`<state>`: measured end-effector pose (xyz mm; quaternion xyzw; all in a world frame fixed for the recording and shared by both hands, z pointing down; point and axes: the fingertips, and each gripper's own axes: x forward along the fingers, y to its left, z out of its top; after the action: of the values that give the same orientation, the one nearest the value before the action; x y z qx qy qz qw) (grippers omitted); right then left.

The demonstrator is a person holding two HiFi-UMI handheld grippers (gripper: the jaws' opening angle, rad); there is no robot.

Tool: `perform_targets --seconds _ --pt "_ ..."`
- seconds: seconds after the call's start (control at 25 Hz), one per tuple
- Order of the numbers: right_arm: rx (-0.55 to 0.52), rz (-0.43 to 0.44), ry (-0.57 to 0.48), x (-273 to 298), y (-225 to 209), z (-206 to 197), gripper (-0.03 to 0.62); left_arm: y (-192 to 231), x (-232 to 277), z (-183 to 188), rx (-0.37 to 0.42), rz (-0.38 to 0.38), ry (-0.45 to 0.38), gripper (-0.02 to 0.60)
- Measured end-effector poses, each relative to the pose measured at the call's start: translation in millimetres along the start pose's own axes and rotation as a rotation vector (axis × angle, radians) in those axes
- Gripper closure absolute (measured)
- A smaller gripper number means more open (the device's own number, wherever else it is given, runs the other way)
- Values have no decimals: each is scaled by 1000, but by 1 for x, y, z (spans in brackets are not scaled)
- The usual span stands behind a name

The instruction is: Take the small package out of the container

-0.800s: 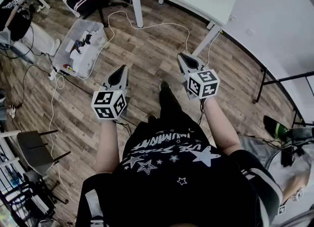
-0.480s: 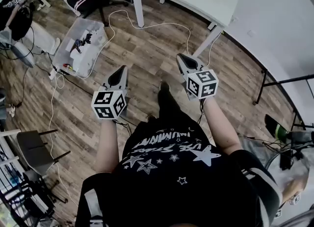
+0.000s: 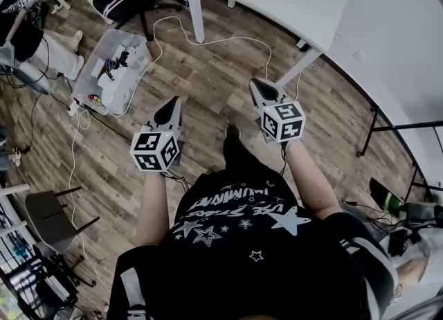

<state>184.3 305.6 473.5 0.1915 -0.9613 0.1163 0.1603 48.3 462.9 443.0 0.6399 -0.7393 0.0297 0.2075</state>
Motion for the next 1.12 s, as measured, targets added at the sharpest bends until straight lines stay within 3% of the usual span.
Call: perform_targets --seconds 0.36,0.72,1.12 --pt "14 -6 -45 81 -93 62 540 13 124 60 30 -32 9 563" --pt "48 -42 -60 114 -195 94 540 5 227 103 79 -37 13 562" --pt "91 -70 -32 146 -235 92 540 15 293 128 116 -75 21 563"
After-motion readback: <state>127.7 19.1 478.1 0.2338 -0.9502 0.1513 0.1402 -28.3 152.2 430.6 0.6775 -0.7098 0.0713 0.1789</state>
